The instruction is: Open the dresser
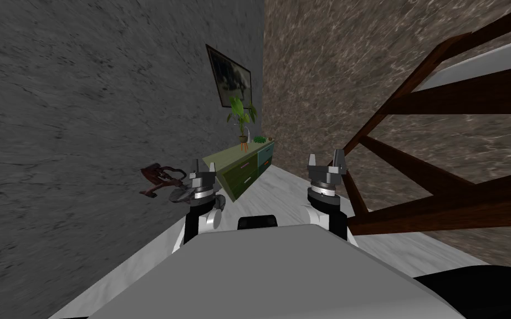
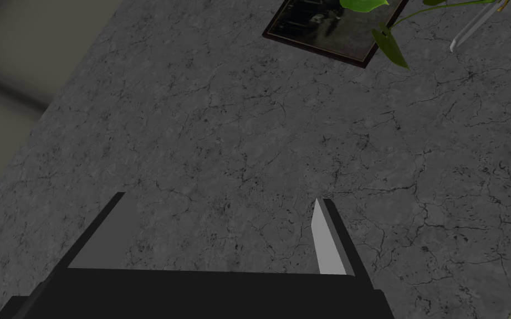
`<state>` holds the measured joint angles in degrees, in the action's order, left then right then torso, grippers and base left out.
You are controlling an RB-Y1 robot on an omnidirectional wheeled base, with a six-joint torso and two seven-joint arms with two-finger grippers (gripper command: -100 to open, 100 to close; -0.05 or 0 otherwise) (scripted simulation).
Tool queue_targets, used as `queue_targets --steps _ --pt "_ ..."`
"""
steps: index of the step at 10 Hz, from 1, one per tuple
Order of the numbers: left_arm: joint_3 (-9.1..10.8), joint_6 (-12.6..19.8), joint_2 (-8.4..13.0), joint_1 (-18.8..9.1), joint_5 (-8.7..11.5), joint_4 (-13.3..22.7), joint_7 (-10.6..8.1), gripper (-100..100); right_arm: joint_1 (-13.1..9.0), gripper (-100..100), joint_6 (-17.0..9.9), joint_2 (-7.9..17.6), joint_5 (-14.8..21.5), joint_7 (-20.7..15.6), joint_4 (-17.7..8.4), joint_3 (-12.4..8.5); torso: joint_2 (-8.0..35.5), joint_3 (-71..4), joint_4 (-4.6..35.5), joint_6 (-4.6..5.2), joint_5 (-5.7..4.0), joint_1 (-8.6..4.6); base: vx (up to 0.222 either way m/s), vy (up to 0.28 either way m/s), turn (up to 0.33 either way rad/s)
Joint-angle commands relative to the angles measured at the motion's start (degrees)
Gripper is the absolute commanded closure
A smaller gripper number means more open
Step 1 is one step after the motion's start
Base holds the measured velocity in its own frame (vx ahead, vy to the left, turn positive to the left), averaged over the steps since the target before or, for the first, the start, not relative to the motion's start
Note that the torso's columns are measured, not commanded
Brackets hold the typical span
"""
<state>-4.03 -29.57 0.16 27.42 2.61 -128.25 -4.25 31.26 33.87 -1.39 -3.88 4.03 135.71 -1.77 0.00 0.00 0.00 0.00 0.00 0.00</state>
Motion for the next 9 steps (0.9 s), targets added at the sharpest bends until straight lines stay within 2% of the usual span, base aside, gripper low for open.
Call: queue_targets --steps 1,9 --pt "0.0 0.0 0.0 0.0 0.0 0.0 0.0 0 0.0 0 0.0 0.0 0.0 0.0 0.0 0.0 2.3 -4.7 2.3 0.0 0.0 0.0 0.0 0.0 0.0" --pt "0.0 0.0 0.0 0.0 0.0 0.0 0.0 0 0.0 0 0.0 0.0 0.0 0.0 0.0 0.0 35.4 -70.7 35.4 0.0 0.0 0.0 0.0 0.0 0.0"
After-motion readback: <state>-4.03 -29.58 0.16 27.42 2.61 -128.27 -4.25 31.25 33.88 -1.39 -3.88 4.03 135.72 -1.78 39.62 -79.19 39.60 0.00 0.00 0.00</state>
